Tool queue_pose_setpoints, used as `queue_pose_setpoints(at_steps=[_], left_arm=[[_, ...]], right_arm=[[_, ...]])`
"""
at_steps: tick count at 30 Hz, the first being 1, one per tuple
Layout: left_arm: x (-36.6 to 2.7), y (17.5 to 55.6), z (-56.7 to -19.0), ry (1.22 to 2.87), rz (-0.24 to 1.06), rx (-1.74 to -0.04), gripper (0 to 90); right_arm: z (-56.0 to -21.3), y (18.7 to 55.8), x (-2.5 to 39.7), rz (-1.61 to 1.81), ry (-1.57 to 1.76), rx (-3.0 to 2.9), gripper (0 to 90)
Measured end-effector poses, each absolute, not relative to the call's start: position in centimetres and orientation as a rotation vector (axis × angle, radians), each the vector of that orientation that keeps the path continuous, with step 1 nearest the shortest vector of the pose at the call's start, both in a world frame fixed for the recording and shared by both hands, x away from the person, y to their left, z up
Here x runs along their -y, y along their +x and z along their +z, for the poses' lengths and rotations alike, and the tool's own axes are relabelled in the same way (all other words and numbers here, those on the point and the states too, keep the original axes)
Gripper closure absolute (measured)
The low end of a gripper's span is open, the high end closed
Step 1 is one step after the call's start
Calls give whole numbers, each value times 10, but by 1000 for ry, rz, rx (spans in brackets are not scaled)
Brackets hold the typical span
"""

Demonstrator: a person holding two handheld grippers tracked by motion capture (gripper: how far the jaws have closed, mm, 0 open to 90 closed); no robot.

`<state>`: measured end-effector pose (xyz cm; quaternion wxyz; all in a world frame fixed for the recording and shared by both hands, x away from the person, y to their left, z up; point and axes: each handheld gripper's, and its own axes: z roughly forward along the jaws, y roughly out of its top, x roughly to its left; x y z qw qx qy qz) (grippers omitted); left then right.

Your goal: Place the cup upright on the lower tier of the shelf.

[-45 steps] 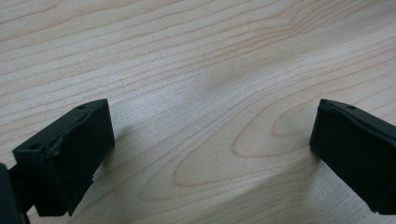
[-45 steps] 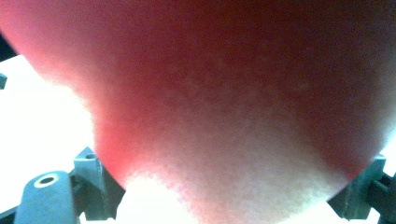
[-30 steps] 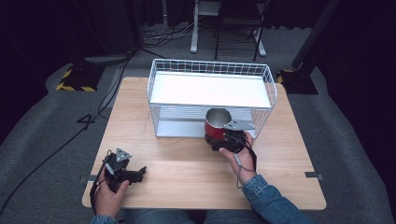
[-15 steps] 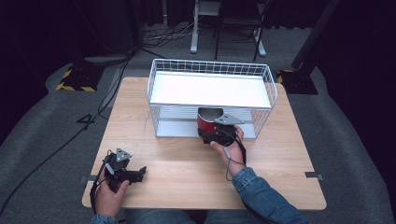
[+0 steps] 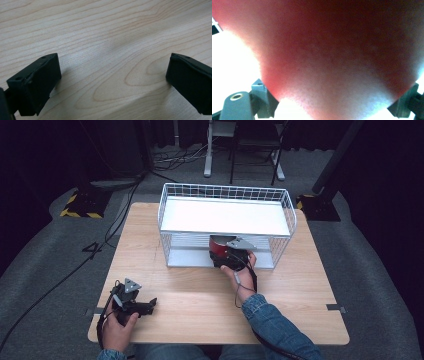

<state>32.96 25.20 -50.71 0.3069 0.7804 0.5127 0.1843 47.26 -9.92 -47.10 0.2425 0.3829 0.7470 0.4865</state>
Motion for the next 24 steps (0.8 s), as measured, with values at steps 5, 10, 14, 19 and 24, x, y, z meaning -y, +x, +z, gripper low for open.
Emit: queue_pose_setpoints(at_steps=[5,10,14,19,24], left_arm=[[-252,330,-507,2065,487,-1356,1],[-252,330,-507,2064,487,-1356,1],[-252,330,-507,2065,487,-1356,1],[-252,330,-507,2065,486,-1356,1],[-252,330,-507,2065,487,-1356,1]], right_arm=[[-473,483,97,1314,1057,-2025,164],[-477,488,94,1300,1067,-2012,164],[-480,492,93,1299,1088,-2001,164],[-482,497,92,1279,1099,-2007,163],[-487,500,94,1297,1126,-2007,162]])
